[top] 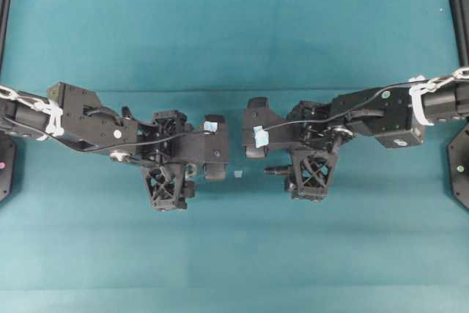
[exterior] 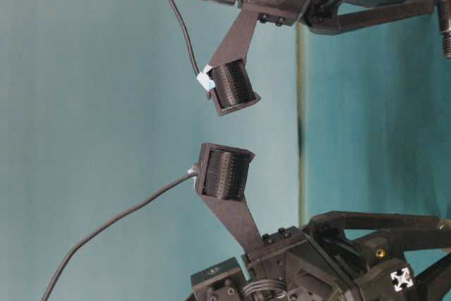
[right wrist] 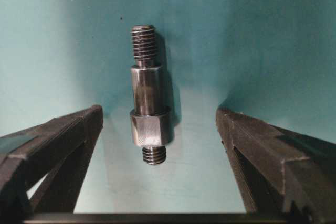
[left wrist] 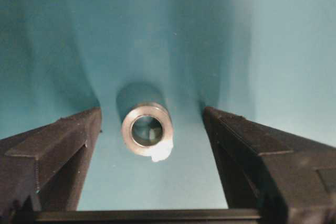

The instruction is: Insert the washer onto the shaft with both hands.

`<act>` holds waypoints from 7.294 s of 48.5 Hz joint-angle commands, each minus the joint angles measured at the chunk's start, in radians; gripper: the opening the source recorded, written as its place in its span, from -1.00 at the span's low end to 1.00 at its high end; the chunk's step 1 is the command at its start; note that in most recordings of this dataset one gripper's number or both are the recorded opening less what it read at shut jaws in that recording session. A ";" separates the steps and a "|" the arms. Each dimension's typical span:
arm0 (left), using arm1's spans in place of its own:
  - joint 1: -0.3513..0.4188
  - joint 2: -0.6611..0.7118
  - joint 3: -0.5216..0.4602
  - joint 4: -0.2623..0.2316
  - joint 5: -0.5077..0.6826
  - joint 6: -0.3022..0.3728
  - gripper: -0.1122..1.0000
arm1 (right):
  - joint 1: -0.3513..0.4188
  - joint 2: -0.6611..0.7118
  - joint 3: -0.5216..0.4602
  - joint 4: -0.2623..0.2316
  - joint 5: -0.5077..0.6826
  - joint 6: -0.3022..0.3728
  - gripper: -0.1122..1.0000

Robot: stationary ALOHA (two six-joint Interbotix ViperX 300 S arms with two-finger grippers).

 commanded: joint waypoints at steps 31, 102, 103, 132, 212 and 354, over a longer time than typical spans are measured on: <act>0.000 -0.008 -0.002 0.002 -0.011 0.000 0.36 | 0.031 0.014 0.000 0.005 0.015 -0.005 0.30; -0.003 -0.021 0.017 0.002 -0.011 0.015 -0.15 | 0.048 0.017 -0.009 0.005 0.049 -0.003 -0.78; -0.003 -0.023 0.017 0.002 -0.011 0.015 -0.15 | 0.048 0.017 -0.009 0.006 0.049 -0.003 -0.78; -0.003 -0.193 0.094 0.003 -0.259 0.017 -0.15 | 0.048 -0.081 0.012 0.015 -0.041 0.046 -0.79; -0.015 -0.293 0.268 0.002 -0.807 -0.034 -0.15 | 0.152 -0.285 0.390 0.018 -0.861 0.227 -0.79; -0.029 -0.126 0.118 0.002 -0.856 -0.057 -0.15 | 0.206 -0.244 0.385 0.003 -1.161 0.222 -0.80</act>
